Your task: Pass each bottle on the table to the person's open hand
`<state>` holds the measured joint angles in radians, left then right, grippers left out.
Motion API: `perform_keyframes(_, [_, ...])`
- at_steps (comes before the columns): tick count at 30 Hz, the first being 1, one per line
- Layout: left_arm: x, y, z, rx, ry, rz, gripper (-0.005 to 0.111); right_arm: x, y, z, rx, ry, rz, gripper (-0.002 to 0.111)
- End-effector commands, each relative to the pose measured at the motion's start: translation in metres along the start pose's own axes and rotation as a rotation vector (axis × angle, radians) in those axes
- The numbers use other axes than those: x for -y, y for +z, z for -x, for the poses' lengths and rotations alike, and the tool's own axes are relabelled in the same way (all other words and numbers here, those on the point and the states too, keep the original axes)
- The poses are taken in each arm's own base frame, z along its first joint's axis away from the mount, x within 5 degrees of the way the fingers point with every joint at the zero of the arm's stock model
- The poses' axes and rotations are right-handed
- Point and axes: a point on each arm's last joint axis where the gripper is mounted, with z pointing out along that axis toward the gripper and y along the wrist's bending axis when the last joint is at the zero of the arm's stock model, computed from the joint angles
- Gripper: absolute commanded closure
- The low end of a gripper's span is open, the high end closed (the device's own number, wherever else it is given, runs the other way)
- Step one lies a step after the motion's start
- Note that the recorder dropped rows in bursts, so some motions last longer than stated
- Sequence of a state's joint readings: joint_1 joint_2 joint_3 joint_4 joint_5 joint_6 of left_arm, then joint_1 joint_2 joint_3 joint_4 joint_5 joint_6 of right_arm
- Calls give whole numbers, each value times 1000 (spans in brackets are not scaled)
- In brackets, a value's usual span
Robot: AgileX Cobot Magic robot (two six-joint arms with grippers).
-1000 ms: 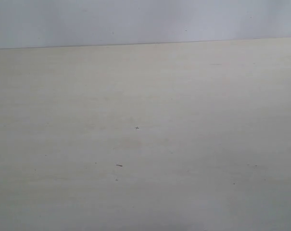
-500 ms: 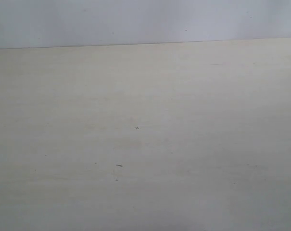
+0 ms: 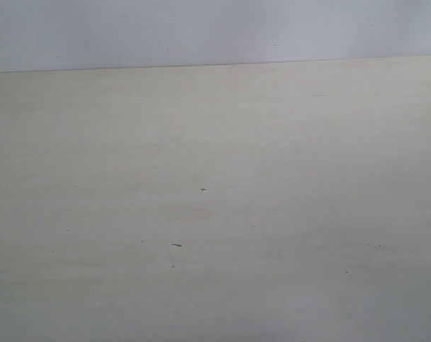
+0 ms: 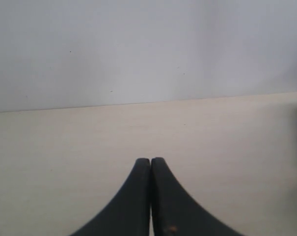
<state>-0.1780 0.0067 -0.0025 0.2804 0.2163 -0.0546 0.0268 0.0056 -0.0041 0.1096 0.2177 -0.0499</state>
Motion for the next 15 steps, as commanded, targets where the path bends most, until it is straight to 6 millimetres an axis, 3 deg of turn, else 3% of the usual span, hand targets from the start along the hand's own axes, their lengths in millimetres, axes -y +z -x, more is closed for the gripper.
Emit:
perform_keyframes(1, [0, 0, -1, -1, -10, 1, 106, 0, 0, 0, 11, -6, -5, 108])
perform_keyframes(15, [0, 0, -1, -1, -6, 2, 106, 0, 0, -1, 5, -6, -5, 108])
